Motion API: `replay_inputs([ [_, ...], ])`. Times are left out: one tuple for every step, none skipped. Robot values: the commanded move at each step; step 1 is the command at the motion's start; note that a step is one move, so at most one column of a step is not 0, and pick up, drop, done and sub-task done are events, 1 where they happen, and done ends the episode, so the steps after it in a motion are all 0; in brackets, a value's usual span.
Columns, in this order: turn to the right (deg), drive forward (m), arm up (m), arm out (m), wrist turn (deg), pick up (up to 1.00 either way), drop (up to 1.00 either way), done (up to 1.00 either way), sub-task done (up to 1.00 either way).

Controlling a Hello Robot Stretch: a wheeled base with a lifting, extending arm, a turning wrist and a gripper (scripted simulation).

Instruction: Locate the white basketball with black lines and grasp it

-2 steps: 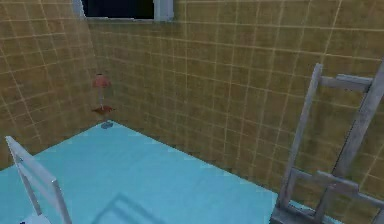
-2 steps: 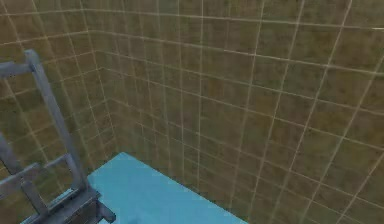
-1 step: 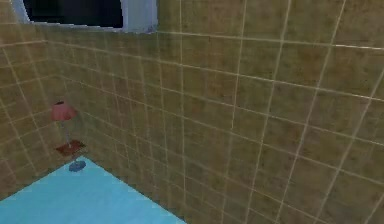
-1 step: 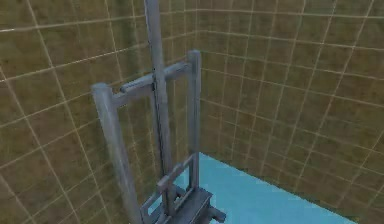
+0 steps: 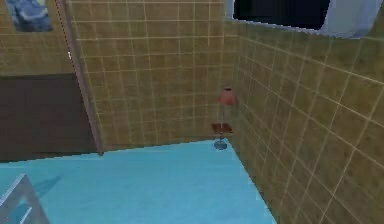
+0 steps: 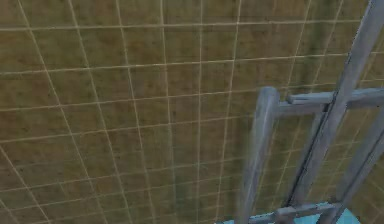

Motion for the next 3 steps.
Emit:
replay_inputs([
  [-18.0, 0.00, 0.00, 0.00, 0.0, 0.00, 0.00, 0.00, 0.00],
  [0.0, 0.85, 0.00, 0.00, 0.0, 0.00, 0.00, 0.00, 0.00],
  [-36.0, 0.00, 0.00, 0.00, 0.0, 0.00, 0.00, 0.00, 0.00],
])
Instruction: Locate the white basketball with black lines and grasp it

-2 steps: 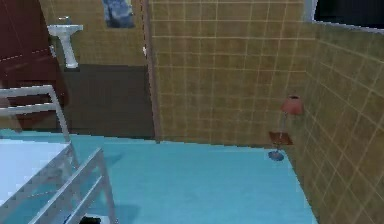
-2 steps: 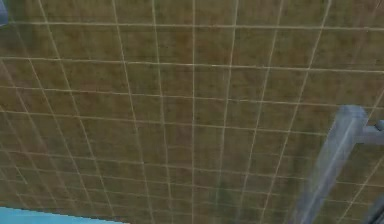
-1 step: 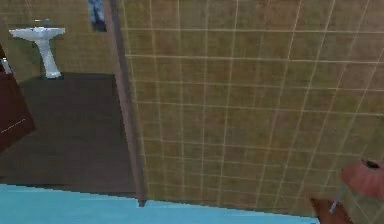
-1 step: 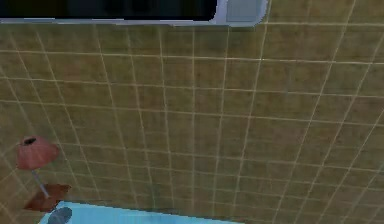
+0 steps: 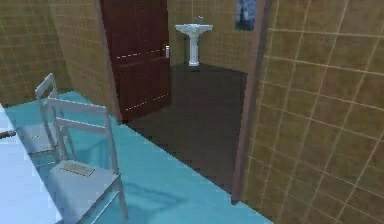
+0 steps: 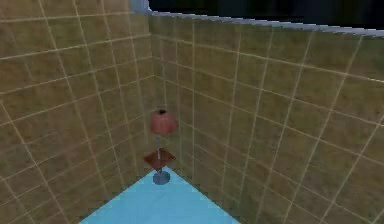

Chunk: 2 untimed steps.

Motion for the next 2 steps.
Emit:
replay_inputs([
  [0.0, 1.00, 0.00, 0.00, 0.0, 0.00, 0.00, 0.00, 0.00],
  [0.0, 0.30, 0.00, 0.00, 0.0, 0.00, 0.00, 0.00, 0.00],
])
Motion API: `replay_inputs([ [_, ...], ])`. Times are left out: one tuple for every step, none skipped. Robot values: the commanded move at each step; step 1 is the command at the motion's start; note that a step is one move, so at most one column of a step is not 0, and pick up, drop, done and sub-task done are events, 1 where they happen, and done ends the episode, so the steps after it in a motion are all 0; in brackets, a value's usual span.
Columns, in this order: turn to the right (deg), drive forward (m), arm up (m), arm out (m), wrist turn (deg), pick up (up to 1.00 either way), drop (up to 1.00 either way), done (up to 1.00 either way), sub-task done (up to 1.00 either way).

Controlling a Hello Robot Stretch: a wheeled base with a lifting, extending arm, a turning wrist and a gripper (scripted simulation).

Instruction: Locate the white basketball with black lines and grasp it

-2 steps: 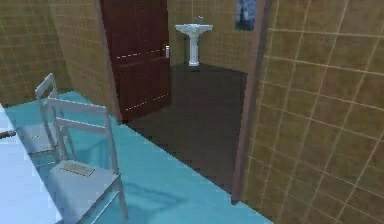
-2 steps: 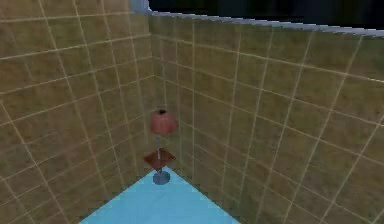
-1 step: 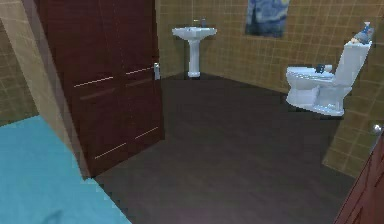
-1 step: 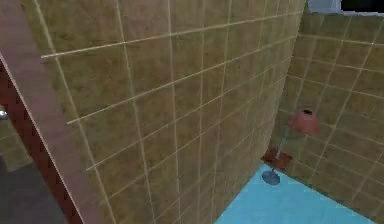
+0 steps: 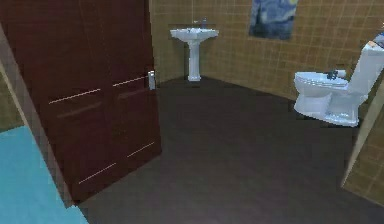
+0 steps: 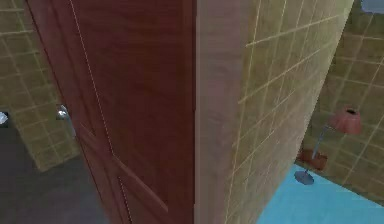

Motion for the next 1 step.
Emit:
replay_inputs([
  [36.0, 0.00, 0.00, 0.00, 0.0, 0.00, 0.00, 0.00, 0.00],
])
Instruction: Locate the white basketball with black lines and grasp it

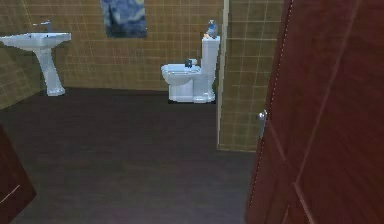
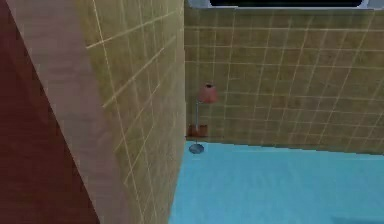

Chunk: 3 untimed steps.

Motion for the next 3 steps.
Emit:
replay_inputs([
  [0.0, 1.00, 0.00, 0.00, 0.0, 0.00, 0.00, 0.00, 0.00],
  [0.0, 0.25, 0.00, 0.00, 0.0, 0.00, 0.00, 0.00, 0.00],
  [36.0, 0.00, 0.00, 0.00, 0.0, 0.00, 0.00, 0.00, 0.00],
])
